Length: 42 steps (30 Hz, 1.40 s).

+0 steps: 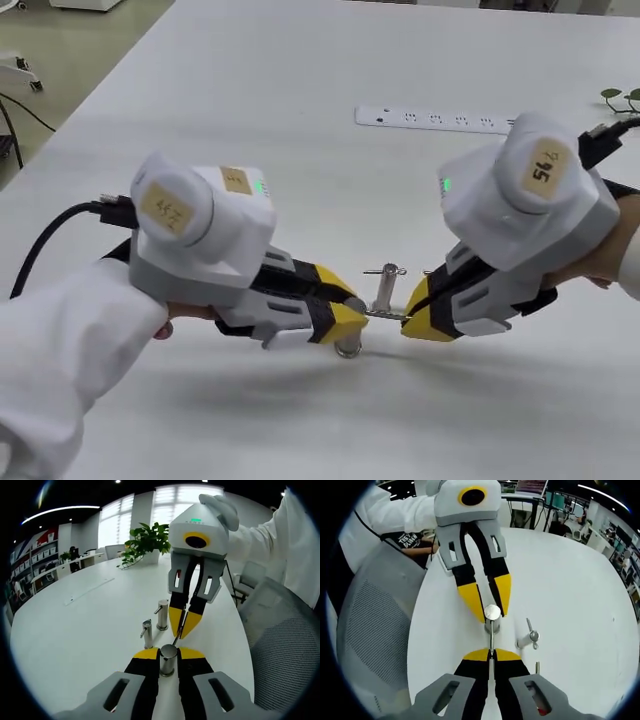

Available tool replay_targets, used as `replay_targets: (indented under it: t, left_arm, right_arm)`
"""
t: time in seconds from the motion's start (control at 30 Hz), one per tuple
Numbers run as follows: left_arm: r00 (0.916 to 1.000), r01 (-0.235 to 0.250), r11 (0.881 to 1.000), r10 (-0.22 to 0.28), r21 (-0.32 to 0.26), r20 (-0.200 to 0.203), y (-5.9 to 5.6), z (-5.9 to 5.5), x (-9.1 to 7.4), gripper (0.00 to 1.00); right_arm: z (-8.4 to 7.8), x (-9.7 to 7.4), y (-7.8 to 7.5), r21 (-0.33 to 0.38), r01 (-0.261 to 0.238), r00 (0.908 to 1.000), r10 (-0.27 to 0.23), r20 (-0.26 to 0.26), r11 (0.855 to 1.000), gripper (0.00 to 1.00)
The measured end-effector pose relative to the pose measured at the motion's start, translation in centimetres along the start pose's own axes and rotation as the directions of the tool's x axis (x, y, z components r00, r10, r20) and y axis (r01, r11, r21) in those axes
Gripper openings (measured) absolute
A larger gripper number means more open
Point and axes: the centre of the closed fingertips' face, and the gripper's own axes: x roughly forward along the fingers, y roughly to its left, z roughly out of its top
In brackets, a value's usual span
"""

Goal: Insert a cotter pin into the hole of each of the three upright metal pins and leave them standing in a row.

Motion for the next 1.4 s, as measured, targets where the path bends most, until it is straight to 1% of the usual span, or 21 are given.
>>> replay_targets:
  t: [0.2,0.37,0.5,0.6,0.73,0.8,0.83,0.87,0.9,0.93,1.0,1.03,1.13,1.2,1.3,1.4]
  left_arm:
    - [1.0,-0.002,1.0,0.002,0.001,-0.001,0.0,0.0,0.0,0.1]
    - [1.0,0.002,1.0,-0.002,-0.006,0.0,0.0,0.0,0.0,0.1]
    - [1.0,0.005,1.0,-0.005,0.002,0.0,0.0,0.0,0.0,0.1]
    - [1.0,0.007,1.0,-0.007,0.003,-0.002,0.0,0.0,0.0,0.1]
    - [1.0,0.008,1.0,-0.008,0.002,-0.001,0.1,0.0,-0.1,0.1]
    - [1.0,0.007,1.0,-0.007,0.003,-0.001,0.1,-0.1,-0.1,0.1]
    - [1.0,0.007,1.0,-0.007,0.004,-0.002,0.0,-0.1,-0.1,0.1]
    - [1.0,0.007,1.0,-0.007,0.004,-0.002,0.0,-0.1,0.0,0.1]
    - [1.0,0.007,1.0,-0.007,0.004,-0.003,0.0,-0.1,0.0,0.1]
    - [1.0,0.006,1.0,-0.006,0.003,-0.003,0.0,-0.1,0.0,0.1]
    - [1.0,0.005,1.0,-0.005,0.004,-0.004,0.0,-0.1,0.0,0.1]
    - [1.0,0.004,1.0,-0.004,0.002,-0.003,0.0,-0.1,0.0,0.1]
    - [1.0,0.004,1.0,-0.004,0.003,-0.005,0.0,-0.1,0.0,0.1]
    - [1.0,0.004,1.0,-0.004,0.003,-0.005,0.0,0.0,0.0,0.1]
    - [1.0,0.003,1.0,-0.003,0.005,-0.005,-0.1,0.0,0.0,0.1]
    - [1.0,0.003,1.0,-0.003,0.007,-0.007,-0.2,0.0,0.0,0.1]
  right_arm:
    - [1.2,0.2,-0.1,-0.001,-0.004,0.9997,0.004,0.025,1.0,0.0]
    - [1.5,0.5,0.0,-0.002,-0.004,0.9995,0.004,0.032,1.0,0.0]
    - [1.9,0.8,0.0,-0.006,-0.006,0.9991,0.006,0.042,1.0,0.0]
    - [2.1,1.1,0.1,-0.019,-0.008,0.9989,0.009,0.047,1.0,0.0]
    - [2.2,1.3,0.0,-0.051,-0.005,0.9975,0.009,0.071,0.999,0.0]
    - [2.2,1.4,0.0,-0.102,0.0,0.9963,0.008,0.085,0.995,0.0]
    - [2.2,1.3,-0.1,-0.105,0.006,0.9957,0.004,0.092,0.994,0.0]
    - [2.3,1.3,-0.1,-0.088,0.006,0.9952,0.002,0.098,0.996,0.0]
    - [2.5,1.3,-0.1,-0.058,0.005,0.9939,0.001,0.11,0.998,0.03]
    - [2.6,1.2,-0.1,-0.028,0.003,0.9926,0.0,0.121,1.0,0.1]
    - [2.7,0.9,-0.3,-0.026,0.011,0.9902,-0.007,0.14,1.0,0.2]
    - [2.7,0.8,-0.3,-0.026,0.01,0.99,-0.006,0.141,1.0,0.21]
    - [2.2,0.5,-0.3,-0.027,0.011,0.9911,-0.007,0.133,1.0,0.13]
    - [1.7,0.4,-0.2,-0.004,-0.003,0.9931,0.004,0.118,1.0,0.11]
    - [1.7,0.3,-0.4,-0.001,0.008,0.9914,-0.008,0.13,1.0,0.08]
    - [2.0,0.2,-0.2,0.013,0.0,0.9893,-0.002,0.146,1.0,0.03]
